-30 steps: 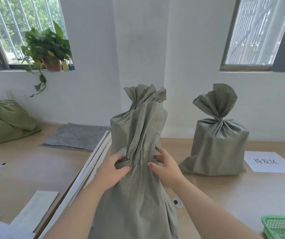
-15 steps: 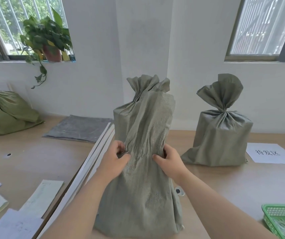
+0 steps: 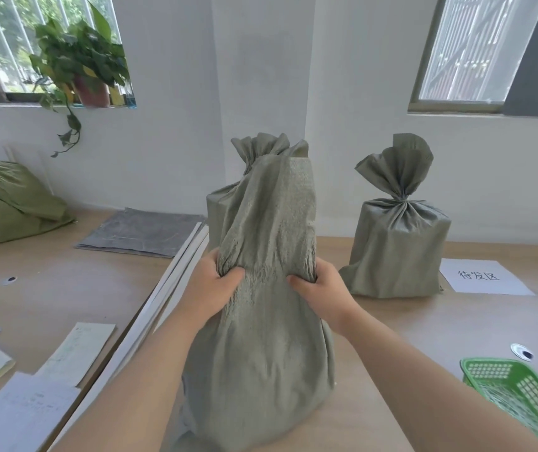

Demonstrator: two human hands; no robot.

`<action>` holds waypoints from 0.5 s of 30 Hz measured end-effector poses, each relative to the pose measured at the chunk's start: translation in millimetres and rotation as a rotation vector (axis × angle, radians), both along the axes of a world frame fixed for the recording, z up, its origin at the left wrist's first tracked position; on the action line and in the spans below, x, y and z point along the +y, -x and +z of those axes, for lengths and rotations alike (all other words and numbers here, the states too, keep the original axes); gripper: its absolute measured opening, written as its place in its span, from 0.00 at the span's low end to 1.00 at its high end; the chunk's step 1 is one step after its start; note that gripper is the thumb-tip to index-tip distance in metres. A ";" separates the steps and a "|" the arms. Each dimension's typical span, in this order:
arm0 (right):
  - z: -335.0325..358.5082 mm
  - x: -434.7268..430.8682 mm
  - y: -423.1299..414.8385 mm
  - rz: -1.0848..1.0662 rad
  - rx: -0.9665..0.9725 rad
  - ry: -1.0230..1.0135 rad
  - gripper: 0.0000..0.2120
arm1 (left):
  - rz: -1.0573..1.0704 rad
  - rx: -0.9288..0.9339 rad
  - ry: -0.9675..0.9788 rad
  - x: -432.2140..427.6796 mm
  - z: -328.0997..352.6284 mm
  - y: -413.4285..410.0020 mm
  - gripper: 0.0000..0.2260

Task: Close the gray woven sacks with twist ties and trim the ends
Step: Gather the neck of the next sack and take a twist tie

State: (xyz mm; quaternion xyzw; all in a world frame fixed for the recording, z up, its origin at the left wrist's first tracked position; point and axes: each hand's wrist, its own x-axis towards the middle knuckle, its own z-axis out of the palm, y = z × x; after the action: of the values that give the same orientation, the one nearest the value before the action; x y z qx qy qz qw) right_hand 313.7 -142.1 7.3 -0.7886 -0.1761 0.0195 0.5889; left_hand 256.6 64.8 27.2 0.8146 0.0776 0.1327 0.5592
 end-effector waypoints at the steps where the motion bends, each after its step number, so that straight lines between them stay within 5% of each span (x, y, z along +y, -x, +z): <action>1: 1.6 -3.8 2.9 0.001 0.005 -0.017 0.03 | -0.010 -0.012 0.018 -2.1 -0.1 1.9 0.05; 10: 15.2 -51.0 33.3 -0.037 0.021 -0.093 0.06 | -0.030 -0.058 0.132 -48.8 4.3 18.2 0.12; 15: 17.7 -93.2 54.9 -0.056 0.042 -0.143 0.09 | -0.041 -0.074 0.162 -91.3 6.9 27.5 0.06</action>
State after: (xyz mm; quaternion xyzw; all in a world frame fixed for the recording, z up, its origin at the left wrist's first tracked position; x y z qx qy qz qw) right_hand 258.9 -235.3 25.1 -0.7484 -0.1427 0.0068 0.6477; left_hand 229.1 -26.5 34.1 0.7626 0.0509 0.1446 0.6285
